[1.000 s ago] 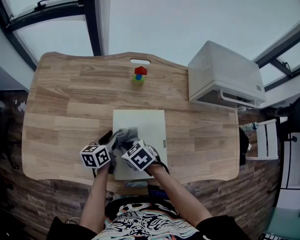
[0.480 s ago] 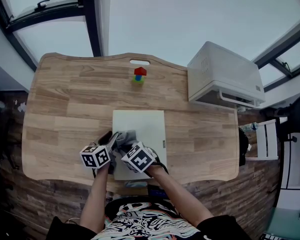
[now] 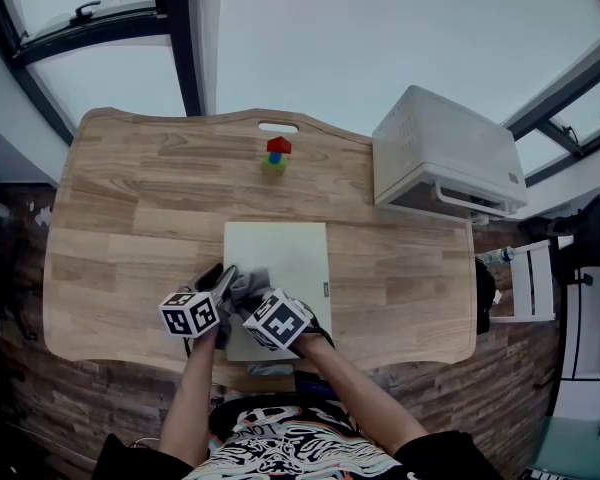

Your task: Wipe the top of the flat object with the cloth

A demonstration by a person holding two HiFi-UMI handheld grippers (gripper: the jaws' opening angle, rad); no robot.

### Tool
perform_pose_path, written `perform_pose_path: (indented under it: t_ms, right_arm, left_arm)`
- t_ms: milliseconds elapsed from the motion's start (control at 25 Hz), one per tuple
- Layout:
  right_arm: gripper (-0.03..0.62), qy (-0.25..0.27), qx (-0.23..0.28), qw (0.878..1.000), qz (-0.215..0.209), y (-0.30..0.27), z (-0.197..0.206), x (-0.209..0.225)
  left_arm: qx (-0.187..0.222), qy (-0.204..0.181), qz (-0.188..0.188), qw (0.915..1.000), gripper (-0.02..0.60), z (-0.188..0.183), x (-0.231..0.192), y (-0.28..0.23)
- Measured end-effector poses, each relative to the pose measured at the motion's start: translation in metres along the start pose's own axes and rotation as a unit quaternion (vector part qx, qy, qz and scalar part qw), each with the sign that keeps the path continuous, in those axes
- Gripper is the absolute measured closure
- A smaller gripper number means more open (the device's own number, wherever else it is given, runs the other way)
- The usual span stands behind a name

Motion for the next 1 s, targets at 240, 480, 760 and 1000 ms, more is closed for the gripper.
perform_pose_path:
  t_ms: [240,480,760,1000]
  right_arm:
    - [0.585,-0.007,-0.004,1.0,-0.011,0.001,0.008,-0.007]
    - [0.585,-0.014,-0.004,1.0,-0.02,0.002,0.013,-0.01]
    - [0.585,-0.014,-0.011,0.999,-0.026,0.002,0.017,-0.015]
    - [0.585,-0.016,-0.017,0.999,-0.033,0.004,0.021,-0.02]
  left_arm:
    - [0.0,-0.001,-0.001,1.0,0.38,0.0,0.0,0.0]
    - [0.001,0.001,0.0,1.0,0.38,-0.001,-0.001,-0.001]
    - [0.002,0.001,0.002,1.0,0.38,-0.001,-0.001,0.0]
    - [0.001,-0.001,0.0,1.0,0.38,-0.001,-0.001,-0.001]
Point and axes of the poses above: the fingertips, and each gripper's own axes: y backward along the fingers, x to its right, z out of its underside, the point moved 1 cm from there along y, backward along the fingers, and after that the axes turned 2 degrees about x, right-handed, at the moved point
